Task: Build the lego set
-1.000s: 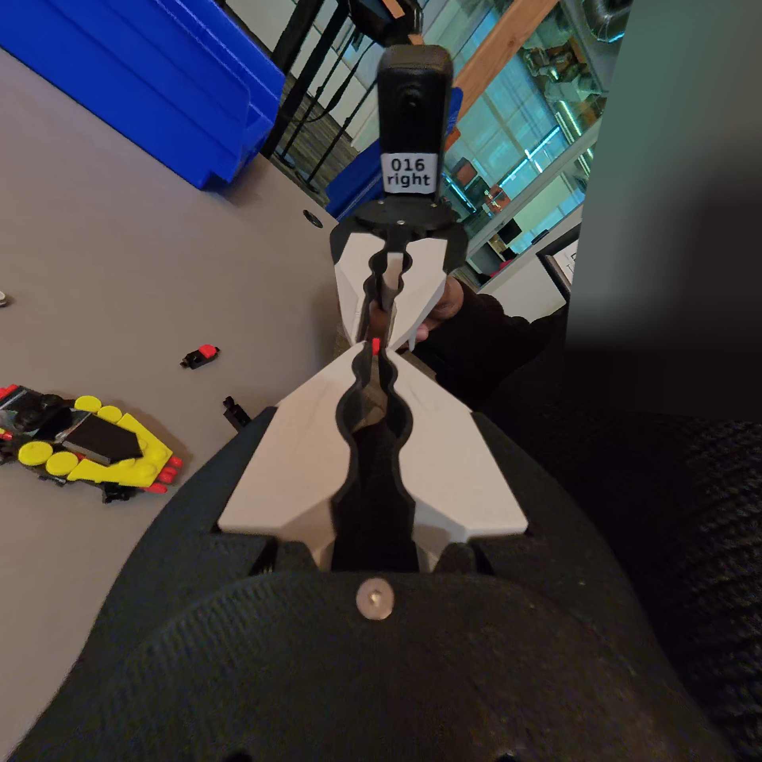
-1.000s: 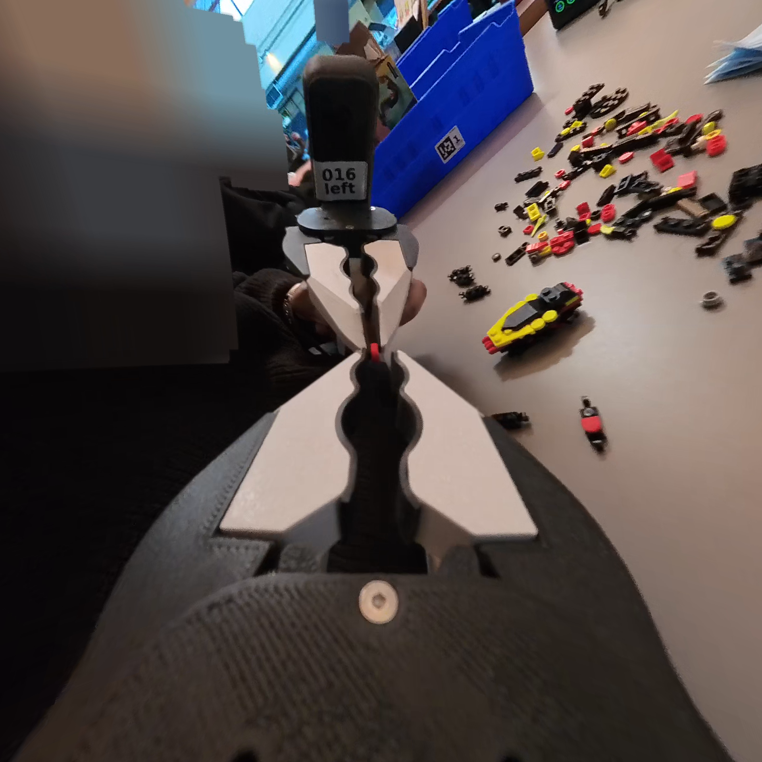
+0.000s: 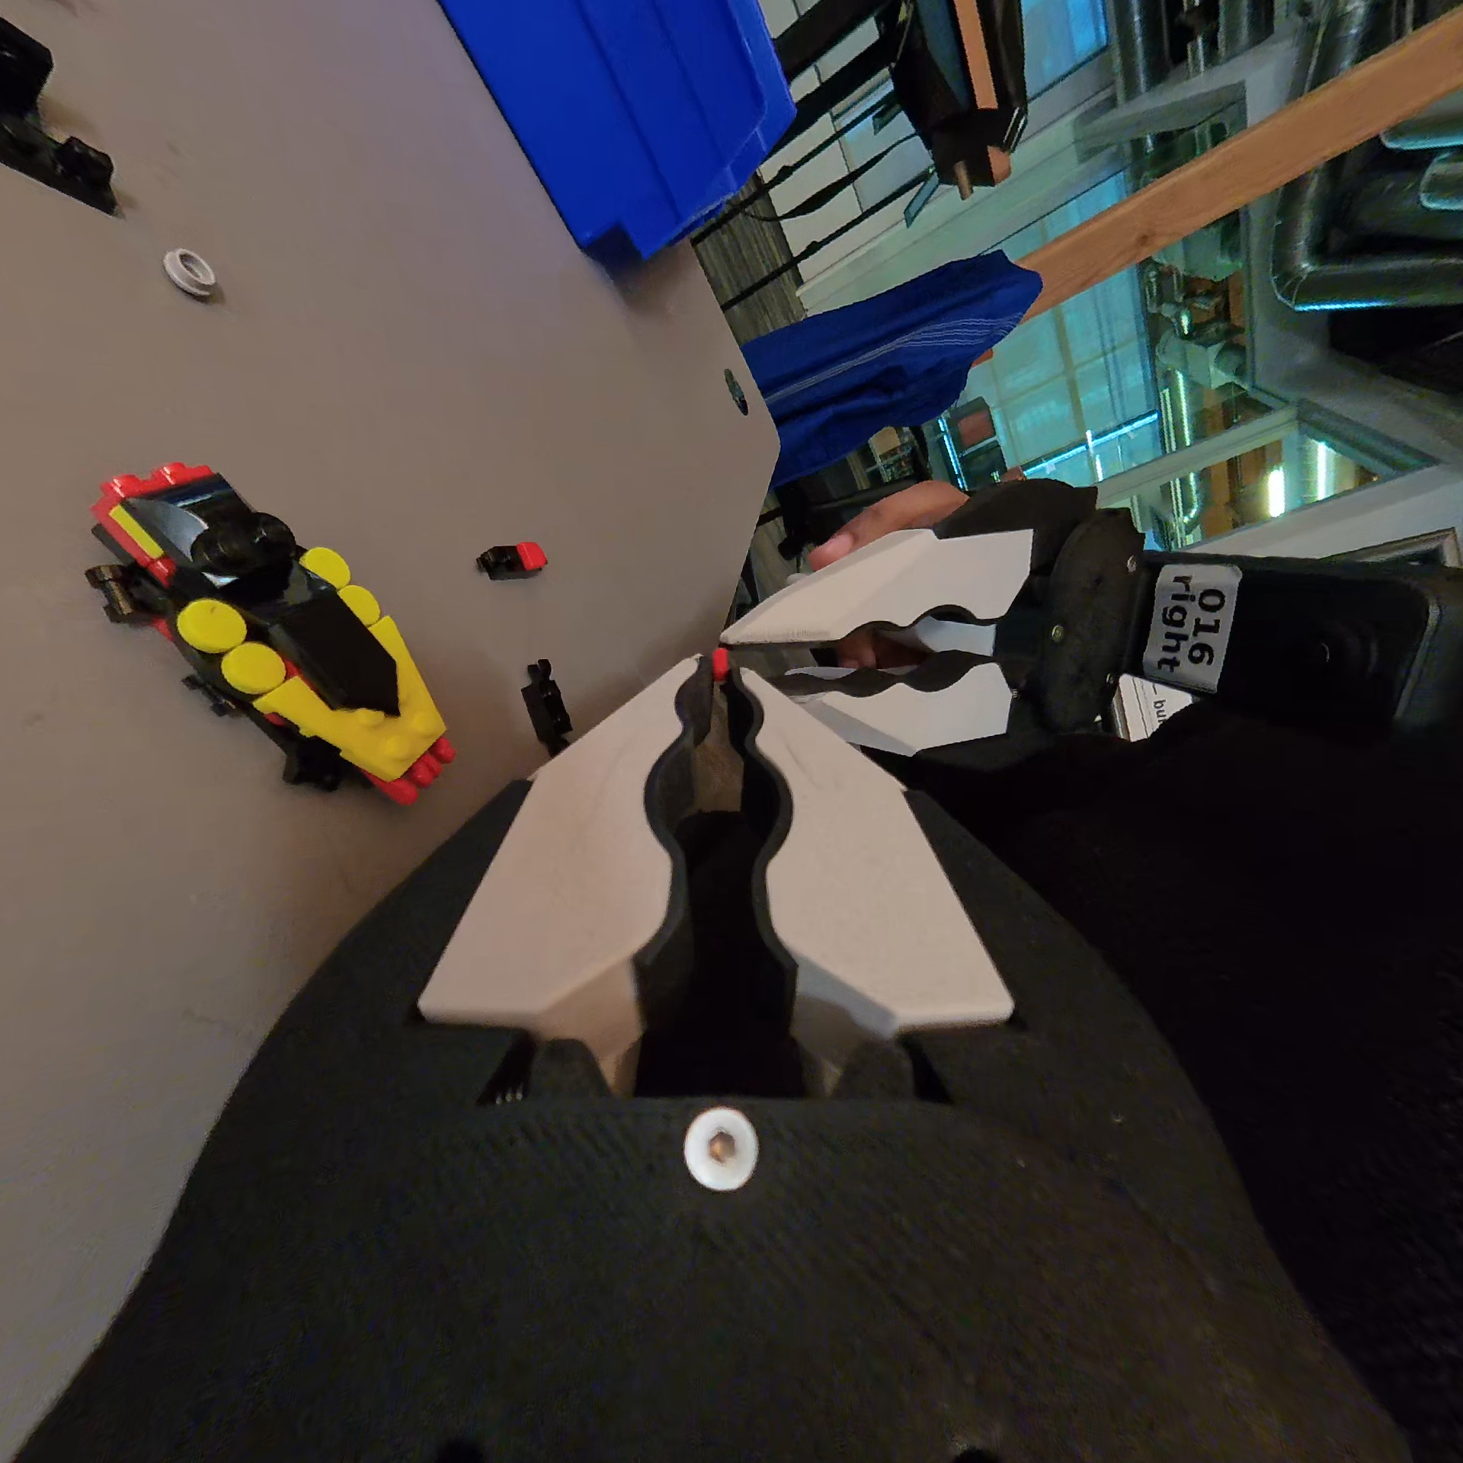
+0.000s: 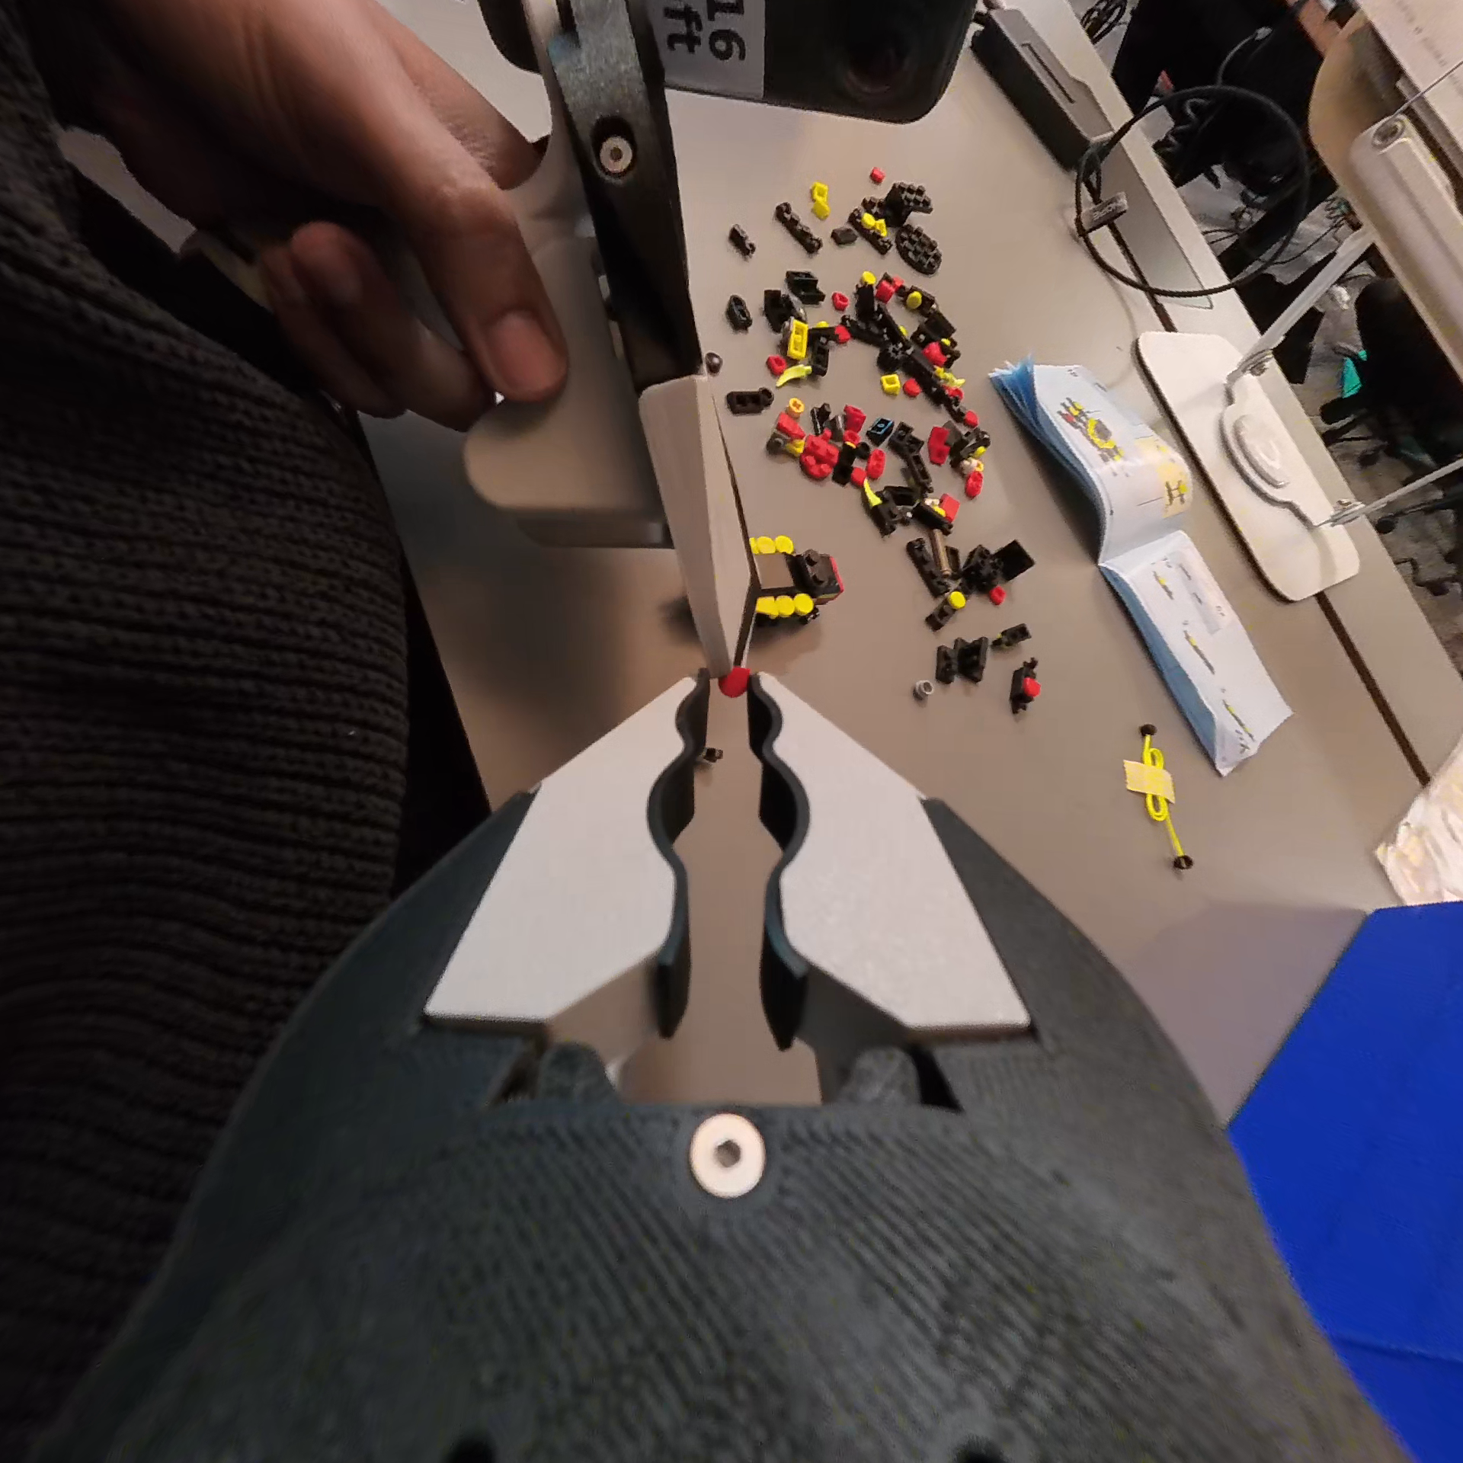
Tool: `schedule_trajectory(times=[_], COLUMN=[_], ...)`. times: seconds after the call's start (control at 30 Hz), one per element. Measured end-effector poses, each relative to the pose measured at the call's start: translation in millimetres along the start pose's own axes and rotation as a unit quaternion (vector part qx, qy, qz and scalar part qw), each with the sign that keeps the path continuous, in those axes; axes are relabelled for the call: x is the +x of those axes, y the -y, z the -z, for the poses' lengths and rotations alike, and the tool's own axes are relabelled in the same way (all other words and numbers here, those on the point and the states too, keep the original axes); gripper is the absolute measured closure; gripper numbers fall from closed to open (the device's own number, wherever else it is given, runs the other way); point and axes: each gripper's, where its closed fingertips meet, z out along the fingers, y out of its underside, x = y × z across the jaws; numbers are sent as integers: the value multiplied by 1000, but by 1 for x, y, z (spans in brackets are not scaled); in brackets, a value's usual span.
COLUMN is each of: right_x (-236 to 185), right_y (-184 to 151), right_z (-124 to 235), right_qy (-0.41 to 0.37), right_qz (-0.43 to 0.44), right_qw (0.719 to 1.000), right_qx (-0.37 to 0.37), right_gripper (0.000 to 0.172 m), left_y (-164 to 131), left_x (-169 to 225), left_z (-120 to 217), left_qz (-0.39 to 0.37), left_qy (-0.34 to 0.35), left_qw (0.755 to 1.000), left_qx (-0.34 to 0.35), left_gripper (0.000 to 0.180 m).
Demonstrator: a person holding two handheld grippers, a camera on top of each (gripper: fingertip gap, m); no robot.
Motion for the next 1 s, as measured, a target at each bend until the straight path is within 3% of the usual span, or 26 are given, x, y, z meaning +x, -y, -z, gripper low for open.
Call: schedule_trajectory(times=[0.47,0.6,0.77,1.0], right_x=[3,13,5,-8], right_y=[-3,-18,-34,-49], right_z=[0,1,-6,-12], right_qy=[4,4,52,99], right_qz=[-29,-71,-144,-209], right_qw=[1000,997,987,969], right_qx=[0,-18,-47,-87], right_gripper=[166,166,166,166], left_y=[0,-6,-23,-36], left_x=[0,-7,-36,-42], left_z=[1,1,1,-8], left_qz=[-18,-78,-162,-167], left_qy=[7,56,167,177], left_qw=[1000,995,967,961], left_qx=[-4,-32,-101,-130], left_gripper=[173,170,168,156])
